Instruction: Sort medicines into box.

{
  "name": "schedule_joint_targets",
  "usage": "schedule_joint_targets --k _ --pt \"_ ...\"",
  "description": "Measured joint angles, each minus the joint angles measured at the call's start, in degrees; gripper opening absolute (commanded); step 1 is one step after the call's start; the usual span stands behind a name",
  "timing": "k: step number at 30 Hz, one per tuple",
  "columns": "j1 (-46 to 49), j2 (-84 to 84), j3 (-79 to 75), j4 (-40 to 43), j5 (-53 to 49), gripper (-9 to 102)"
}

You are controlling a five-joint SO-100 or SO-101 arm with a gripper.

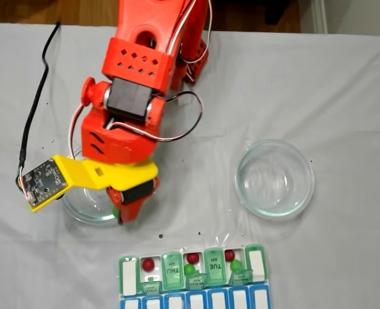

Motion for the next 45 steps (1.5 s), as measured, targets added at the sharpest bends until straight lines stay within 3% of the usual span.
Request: schedule_joint_targets --k 13,24,30,45 --pt "-7.5 -19.4 -9.3 -13.6 15.9 0" --pt "-8.0 -31.7 -18.5 -16.3 17.8 0" --pt "-8.8 -31.7 -18.6 -16.6 17.8 20" --pt "-8.8 -31.7 -18.6 -13.4 17.1 20"
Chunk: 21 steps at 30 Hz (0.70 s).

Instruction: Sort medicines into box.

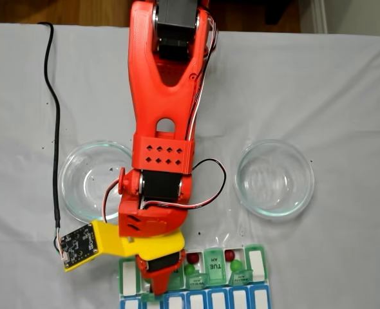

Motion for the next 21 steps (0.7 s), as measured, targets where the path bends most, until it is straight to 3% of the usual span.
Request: schedule_joint_targets --k 4,5,6,7,13,21 --pt "0.4 0.0 -0.4 1.1 -0.2 17" --pt "0.6 0.0 -0.8 1.9 -0.7 13" --pt "1.0 0.1 -2.1 3.9 -1.7 2" --pt "1.4 0.2 -3.2 5.4 -2.3 0" --pt "3.4 3.4 -10.5 16.4 -4.4 0" --pt "-4.1 17.5 -0.6 2.3 6.1 0"
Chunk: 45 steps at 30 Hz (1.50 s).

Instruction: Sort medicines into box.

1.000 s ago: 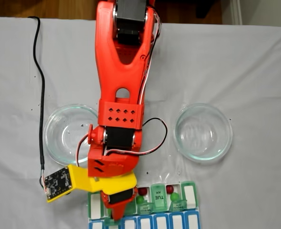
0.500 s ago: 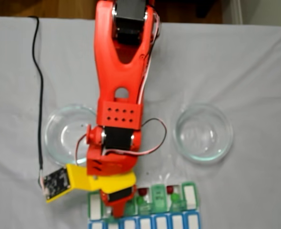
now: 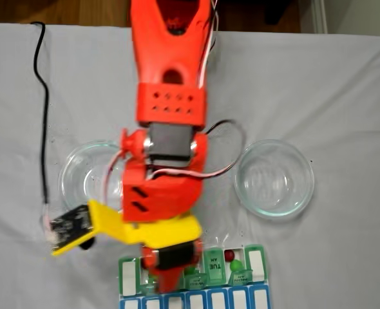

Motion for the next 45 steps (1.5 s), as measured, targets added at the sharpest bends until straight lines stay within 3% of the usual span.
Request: schedule_joint_targets --k 5,11,19,45 --pt "-4.8 -0.3 0.0 -6.9 6.0 0" --pt "-11.3 -0.5 8.4 -16.9 5.8 0" --pt "-15.8 -0.5 12.1 -19.4 5.8 0" --pt "-14.4 -8.8 11.1 -24.5 8.5 0"
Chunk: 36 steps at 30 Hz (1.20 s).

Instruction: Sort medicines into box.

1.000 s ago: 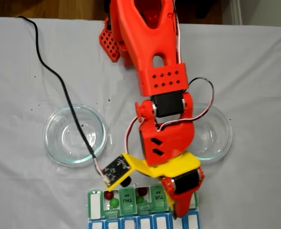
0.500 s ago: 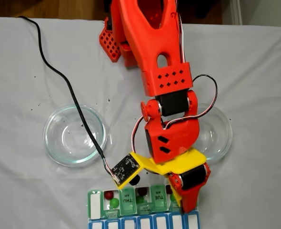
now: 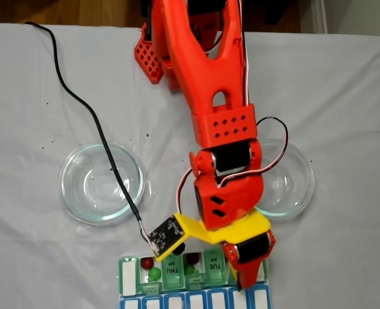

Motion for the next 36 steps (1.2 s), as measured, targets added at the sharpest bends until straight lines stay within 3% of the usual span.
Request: schedule_joint_targets --k 3,7,13,20,36 --pt "0.5 -1.3 -2.4 4.7 -0.3 0" --pt "0.6 -5.8 -9.1 19.3 -2.1 0" --pt "0.1 -6.0 -9.9 25.0 -4.2 0" --pt "-1.5 -5.9 -9.1 23.9 -8.7 0" --pt "-5.6 -2.5 2.8 15.5 -44.5 0"
